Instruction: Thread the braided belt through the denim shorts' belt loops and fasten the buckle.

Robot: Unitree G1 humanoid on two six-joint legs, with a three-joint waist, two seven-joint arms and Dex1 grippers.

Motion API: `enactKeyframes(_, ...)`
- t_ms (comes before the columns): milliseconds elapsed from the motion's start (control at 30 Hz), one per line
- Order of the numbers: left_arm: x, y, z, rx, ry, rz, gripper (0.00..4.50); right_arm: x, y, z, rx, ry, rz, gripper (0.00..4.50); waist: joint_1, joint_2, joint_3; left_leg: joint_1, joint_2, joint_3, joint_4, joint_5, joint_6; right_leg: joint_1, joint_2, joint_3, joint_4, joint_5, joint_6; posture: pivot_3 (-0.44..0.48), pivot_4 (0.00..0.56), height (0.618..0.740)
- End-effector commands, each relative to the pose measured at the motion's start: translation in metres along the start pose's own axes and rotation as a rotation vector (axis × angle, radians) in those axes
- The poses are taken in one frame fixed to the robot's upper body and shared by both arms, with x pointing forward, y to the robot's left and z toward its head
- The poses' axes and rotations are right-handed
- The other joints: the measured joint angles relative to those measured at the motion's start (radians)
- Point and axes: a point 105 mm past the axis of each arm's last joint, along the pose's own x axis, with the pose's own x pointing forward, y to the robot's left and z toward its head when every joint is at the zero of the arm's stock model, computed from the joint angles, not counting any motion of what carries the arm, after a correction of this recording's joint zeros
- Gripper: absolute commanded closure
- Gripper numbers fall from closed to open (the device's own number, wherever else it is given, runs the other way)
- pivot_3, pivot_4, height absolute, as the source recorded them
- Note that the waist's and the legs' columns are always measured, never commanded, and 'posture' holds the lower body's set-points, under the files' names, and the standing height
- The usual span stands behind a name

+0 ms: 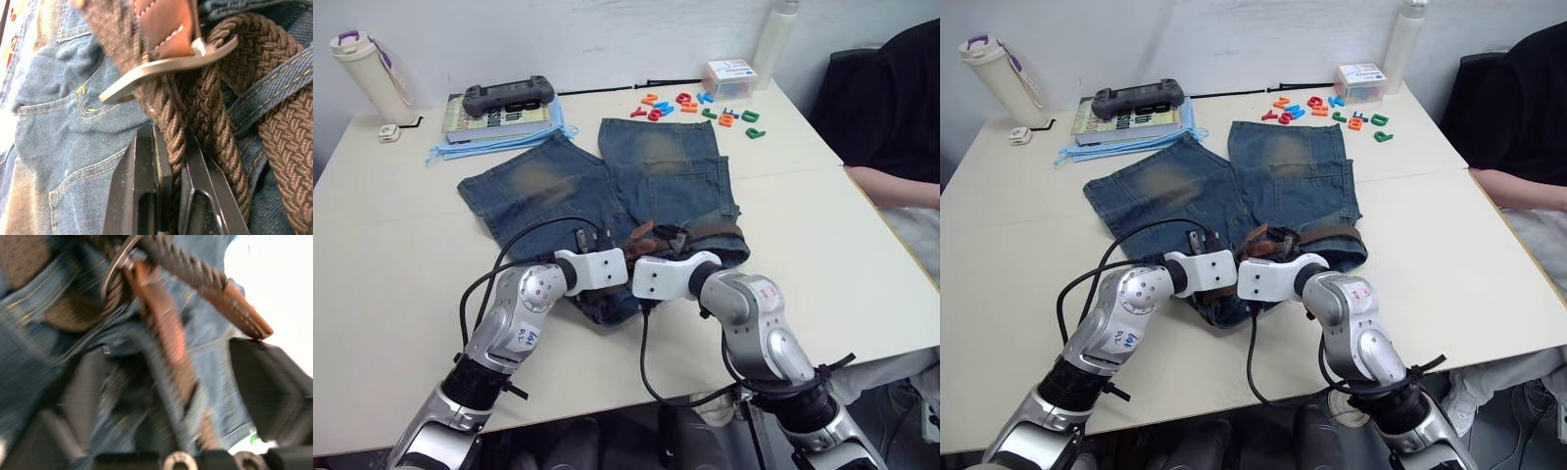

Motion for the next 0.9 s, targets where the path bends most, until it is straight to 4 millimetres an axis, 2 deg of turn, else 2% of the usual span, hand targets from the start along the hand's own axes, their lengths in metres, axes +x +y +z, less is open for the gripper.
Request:
enactKeyframes(33,0.003,-0.003,0.010,0.005,-0.042,-0.003,4.50,-0.024,-0.021,-0.006,-0.020,0.018,-0.075,0.11,0.000,0.000,0.000,0.000,0.000,0.000,0.000,0.000,0.000,0.000,0.000,0.000,0.000,0.000,0.000,0.000,0.150,0.738)
enactKeyframes(167,0.005,-0.003,0.012,0.012,-0.053,-0.008,4.50,-0.037,-0.036,-0.004,-0.099,0.005,-0.127,0.11,-0.001,0.000,0.000,0.000,0.000,0.000,0.000,0.000,0.000,0.000,0.000,0.000,0.000,0.000,0.000,0.000,0.150,0.738)
enactKeyframes(300,0.006,-0.003,0.014,0.017,-0.063,-0.011,4.50,-0.036,-0.047,0.021,-0.195,-0.114,-0.178,0.11,-0.002,0.000,0.000,0.000,0.000,0.000,0.000,0.000,0.000,0.000,0.000,0.000,0.000,0.000,0.000,0.000,0.150,0.738)
enactKeyframes(433,0.007,-0.002,0.016,0.018,-0.067,-0.009,4.50,-0.026,-0.044,0.029,-0.237,-0.151,-0.166,0.11,0.000,0.000,0.000,0.000,0.000,0.000,0.000,0.000,0.000,0.000,0.000,-0.001,0.000,0.000,0.000,0.000,0.150,0.738)
enactKeyframes(900,0.003,-0.001,0.015,0.020,-0.065,0.002,4.50,-0.002,-0.034,0.027,-0.295,-0.179,-0.134,0.11,-0.002,0.000,0.000,0.000,0.000,0.000,0.000,0.000,0.000,0.000,0.000,0.000,0.000,0.000,0.000,0.000,0.150,0.738)
